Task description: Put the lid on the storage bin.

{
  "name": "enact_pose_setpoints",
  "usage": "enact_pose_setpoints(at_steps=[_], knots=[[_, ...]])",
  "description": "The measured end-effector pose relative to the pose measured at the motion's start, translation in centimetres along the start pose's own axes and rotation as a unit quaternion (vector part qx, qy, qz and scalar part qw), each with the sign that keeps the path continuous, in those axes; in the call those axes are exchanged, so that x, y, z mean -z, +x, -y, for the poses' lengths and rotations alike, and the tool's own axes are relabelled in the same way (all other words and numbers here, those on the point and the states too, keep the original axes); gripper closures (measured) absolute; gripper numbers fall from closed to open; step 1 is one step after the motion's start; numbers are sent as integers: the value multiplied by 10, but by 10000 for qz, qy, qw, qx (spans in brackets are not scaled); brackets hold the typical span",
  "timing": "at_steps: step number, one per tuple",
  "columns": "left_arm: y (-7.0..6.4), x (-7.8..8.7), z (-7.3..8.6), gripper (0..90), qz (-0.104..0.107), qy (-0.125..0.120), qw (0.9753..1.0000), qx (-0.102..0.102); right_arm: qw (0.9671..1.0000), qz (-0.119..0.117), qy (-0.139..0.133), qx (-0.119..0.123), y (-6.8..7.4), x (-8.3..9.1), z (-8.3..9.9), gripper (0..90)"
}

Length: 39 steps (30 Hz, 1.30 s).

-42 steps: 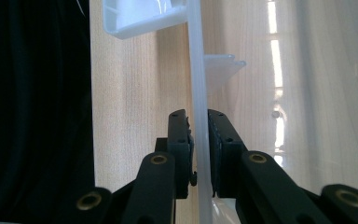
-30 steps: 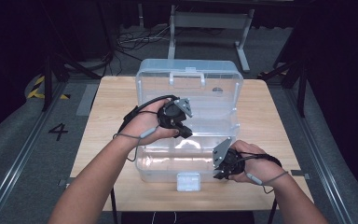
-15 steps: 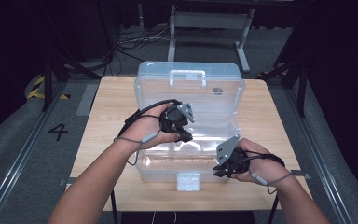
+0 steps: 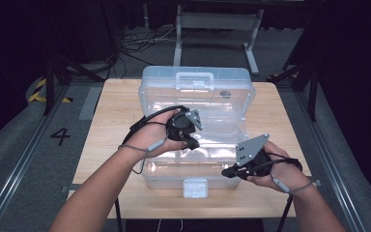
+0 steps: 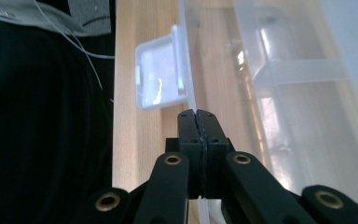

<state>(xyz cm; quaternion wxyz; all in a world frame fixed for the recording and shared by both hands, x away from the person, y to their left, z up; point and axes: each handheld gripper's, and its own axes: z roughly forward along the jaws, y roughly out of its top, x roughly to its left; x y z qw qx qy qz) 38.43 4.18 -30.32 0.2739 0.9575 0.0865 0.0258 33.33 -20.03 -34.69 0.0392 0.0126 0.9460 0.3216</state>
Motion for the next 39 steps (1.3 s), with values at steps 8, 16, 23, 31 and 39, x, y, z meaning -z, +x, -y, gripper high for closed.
enact_pose_setpoints(at_steps=[8, 16, 23, 31, 39], knots=[[-5, -2, 0, 870, -22, 81, 10000, -51, 9982, 149, -468, -334, -2, 17, 2, 900], [-11, -4, -1, 870, -83, 223, 9996, -127, 9893, 488, -1081, -853, -9, 32, 8, 900], [-15, -6, 1, 870, -157, 229, 9995, -125, 9673, 920, -1764, -1571, -20, 48, 20, 900], [-24, -4, 4, 730, -162, 95, 9998, 40, 9367, 1417, -2317, -2212, -30, 63, 36, 900], [-42, 8, 10, 644, -394, -97, 9992, -40, 9262, 1541, -2384, -2483, -37, 62, 45, 900]])
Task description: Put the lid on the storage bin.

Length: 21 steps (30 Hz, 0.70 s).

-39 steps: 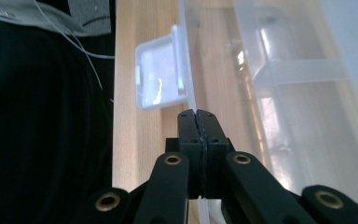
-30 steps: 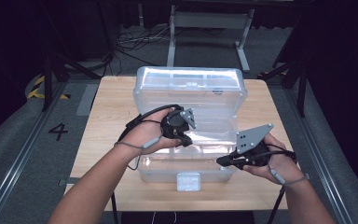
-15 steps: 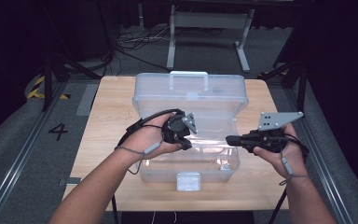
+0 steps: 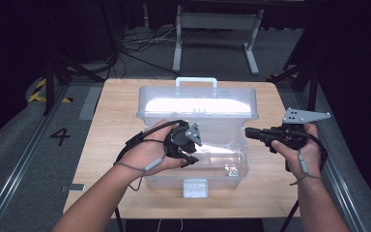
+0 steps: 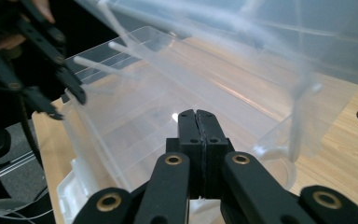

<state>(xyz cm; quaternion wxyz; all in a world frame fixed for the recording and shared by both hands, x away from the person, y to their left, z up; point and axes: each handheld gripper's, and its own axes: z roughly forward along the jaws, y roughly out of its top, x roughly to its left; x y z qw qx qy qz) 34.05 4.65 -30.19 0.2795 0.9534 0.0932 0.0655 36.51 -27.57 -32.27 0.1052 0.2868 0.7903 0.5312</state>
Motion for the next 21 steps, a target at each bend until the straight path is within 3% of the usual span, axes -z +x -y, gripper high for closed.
enact_pose_setpoints(at_steps=[2, 3, 8, 21], knots=[[-4, 7, 2, 644, -29, -134, 9999, -15, 10000, 41, -20, -20, -1, 0, 1, 900], [-6, 10, 3, 644, -49, -165, 9999, -5, 9999, 64, 103, -31, -1, 1, 1, 900], [-9, 15, 8, 670, -33, -180, 9998, 21, 10000, 78, 42, 6, 0, 0, 1, 900], [-2, 22, 19, 657, -173, -291, 9992, 202, 9999, 71, 71, 10, 0, 1, 2, 900]])
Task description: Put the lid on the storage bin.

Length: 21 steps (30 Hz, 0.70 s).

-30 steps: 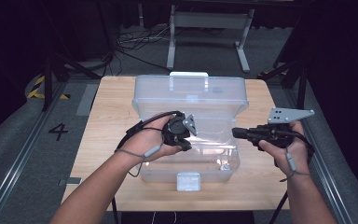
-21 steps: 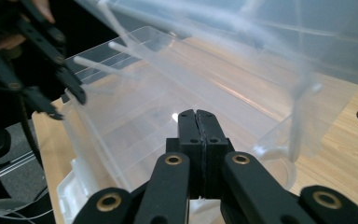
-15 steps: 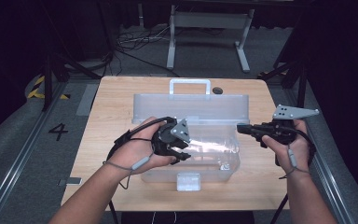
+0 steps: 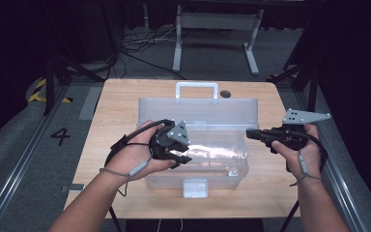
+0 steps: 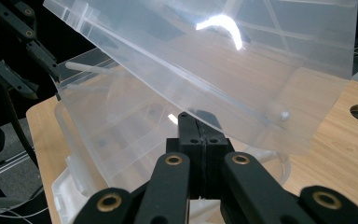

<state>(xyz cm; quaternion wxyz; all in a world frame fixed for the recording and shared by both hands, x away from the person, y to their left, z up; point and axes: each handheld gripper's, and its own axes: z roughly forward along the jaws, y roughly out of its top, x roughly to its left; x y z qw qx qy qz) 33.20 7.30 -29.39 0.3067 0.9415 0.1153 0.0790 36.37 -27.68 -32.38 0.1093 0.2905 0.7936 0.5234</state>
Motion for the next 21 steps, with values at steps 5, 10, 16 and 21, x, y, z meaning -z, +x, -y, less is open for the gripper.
enact_pose_setpoints(at_steps=[5, 10, 16, 21], knots=[[3, 7, 7, 655, -71, -119, 9999, 102, 10000, 38, 47, 31, 0, 1, 1, 900], [5, 12, 14, 667, -89, -186, 9996, 214, 10000, 45, 49, 31, 0, 1, 1, 900], [11, 20, 28, 686, -132, -336, 9983, 467, 10000, 55, 68, 18, 2, 2, 2, 900], [15, 24, 37, 696, -190, -462, 9969, 603, 10000, 67, 57, -16, 3, 4, 4, 900]])
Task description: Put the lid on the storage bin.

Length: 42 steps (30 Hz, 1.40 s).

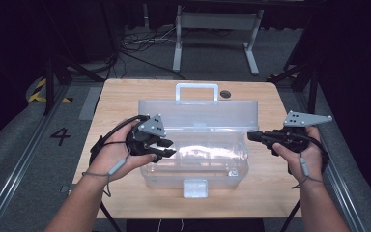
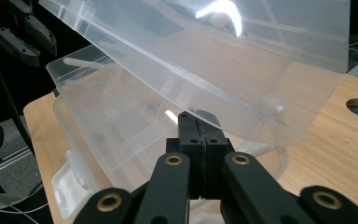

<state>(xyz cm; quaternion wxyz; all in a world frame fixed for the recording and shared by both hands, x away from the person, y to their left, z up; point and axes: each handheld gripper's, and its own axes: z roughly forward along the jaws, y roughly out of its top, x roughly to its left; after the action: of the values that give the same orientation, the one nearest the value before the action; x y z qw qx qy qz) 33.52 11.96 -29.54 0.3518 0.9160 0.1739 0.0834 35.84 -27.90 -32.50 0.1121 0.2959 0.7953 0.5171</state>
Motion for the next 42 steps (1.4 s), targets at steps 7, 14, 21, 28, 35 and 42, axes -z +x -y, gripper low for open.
enact_pose_setpoints(at_steps=[7, 14, 21, 28, 35, 42], knots=[[7, 12, 17, 698, -96, -204, 9995, 239, 10000, 76, -19, -25, 1, 5, 2, 900], [14, 27, 40, 709, -154, -469, 9970, 592, 9999, 129, 6, -20, 0, 7, 4, 900], [21, 36, 54, 713, -315, -499, 9953, 770, 9998, 171, 29, -42, 1, 7, 5, 900], [33, 43, 69, 716, -538, -506, 9918, 1047, 9998, 184, 93, -10, 2, 7, 5, 900], [44, 39, 84, 722, -620, -589, 9877, 1306, 9997, 230, 104, -6, 3, 7, 6, 900], [52, 32, 94, 724, -779, -641, 9823, 1579, 9994, 316, 138, 6, 4, 7, 6, 900]])
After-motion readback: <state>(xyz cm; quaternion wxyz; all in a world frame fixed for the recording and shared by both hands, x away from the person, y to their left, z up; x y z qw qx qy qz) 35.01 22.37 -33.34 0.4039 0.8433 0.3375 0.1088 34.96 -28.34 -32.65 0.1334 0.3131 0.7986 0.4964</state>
